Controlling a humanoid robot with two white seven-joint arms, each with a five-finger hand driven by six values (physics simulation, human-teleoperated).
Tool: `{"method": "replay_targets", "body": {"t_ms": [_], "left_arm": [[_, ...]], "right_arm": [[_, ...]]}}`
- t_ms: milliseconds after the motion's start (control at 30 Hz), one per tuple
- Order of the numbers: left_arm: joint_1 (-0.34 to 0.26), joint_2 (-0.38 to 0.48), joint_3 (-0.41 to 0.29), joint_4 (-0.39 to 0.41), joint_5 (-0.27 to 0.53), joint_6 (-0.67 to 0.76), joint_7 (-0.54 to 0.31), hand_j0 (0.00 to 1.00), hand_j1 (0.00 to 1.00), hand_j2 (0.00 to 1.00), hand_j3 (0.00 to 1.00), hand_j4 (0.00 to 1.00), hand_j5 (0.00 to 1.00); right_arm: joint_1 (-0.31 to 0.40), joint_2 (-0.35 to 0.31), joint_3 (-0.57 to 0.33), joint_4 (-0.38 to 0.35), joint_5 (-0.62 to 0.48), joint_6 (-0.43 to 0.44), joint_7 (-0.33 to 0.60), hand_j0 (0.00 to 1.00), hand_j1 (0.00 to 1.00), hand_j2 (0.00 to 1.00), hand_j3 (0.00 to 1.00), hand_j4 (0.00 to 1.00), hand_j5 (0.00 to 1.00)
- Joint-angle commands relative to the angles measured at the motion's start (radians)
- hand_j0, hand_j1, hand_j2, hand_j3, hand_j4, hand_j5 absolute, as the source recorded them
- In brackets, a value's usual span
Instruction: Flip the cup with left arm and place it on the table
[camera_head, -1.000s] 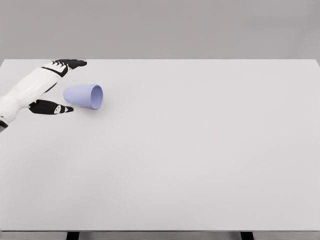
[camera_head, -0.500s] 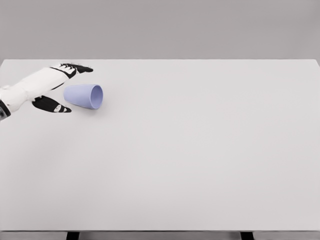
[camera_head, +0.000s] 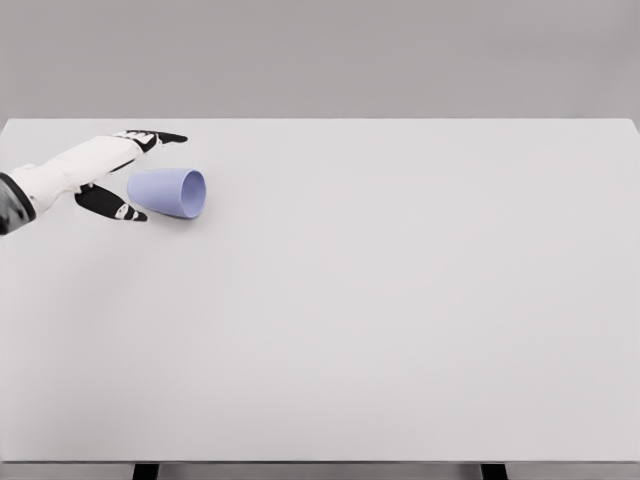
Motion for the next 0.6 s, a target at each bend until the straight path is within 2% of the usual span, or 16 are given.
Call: {"method": "replay_targets", "body": {"t_ms": [0,233,567], "left_arm": [[0.0,-0.03,-0.001,0.038,0.012,0.02,-0.001,1.0,1.0,1.0,1.0,1.0,1.0],[-0.023,-0.083,-0.001,0.116,0.012,0.028,-0.001,1.0,1.0,1.0,1.0,1.0,1.0],[-0.029,-0.121,-0.001,0.159,0.022,0.06,-0.001,1.0,1.0,1.0,1.0,1.0,1.0]], "right_arm": [[0.0,0.0,0.0,0.001,0.0,0.0,0.0,1.0,1.0,1.0,1.0,1.0,1.0],[0.0,0.0,0.0,0.001,0.0,0.0,0.0,1.0,1.0,1.0,1.0,1.0,1.0],[0.0,0.0,-0.002,0.001,0.0,0.0,0.0,1.0,1.0,1.0,1.0,1.0,1.0]]}}
